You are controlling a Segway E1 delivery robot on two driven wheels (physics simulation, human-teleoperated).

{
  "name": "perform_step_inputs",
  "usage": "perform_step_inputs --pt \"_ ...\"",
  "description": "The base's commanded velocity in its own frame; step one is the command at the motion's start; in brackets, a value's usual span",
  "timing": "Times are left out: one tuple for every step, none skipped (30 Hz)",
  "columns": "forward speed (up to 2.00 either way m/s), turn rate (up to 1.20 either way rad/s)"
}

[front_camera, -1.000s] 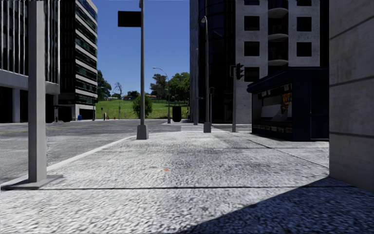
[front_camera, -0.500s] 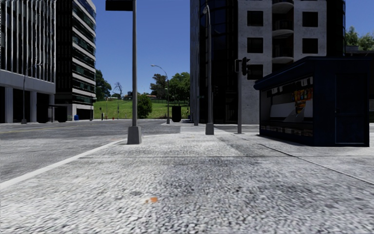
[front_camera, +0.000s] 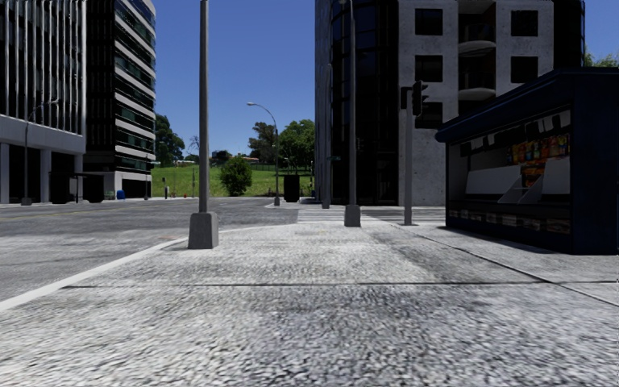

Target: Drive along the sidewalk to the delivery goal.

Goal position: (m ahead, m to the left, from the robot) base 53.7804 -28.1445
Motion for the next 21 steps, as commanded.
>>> perform_step_inputs --pt "2.00 0.00" --pt "2.00 0.00" --pt "2.00 0.00" --pt "2.00 0.00" --pt "2.00 0.00" --pt "2.00 0.00" --pt "2.00 0.00" --pt "2.00 0.00" --pt "2.00 0.00" --pt "2.00 0.00" --pt "2.00 0.00" --pt "2.00 0.00" --pt "2.00 0.00" --pt "2.00 0.00" --pt "2.00 0.00" --pt "2.00 0.00" --pt "2.00 0.00" --pt "2.00 0.00" --pt "2.00 0.00" --pt "2.00 0.00" --pt "2.00 0.00"
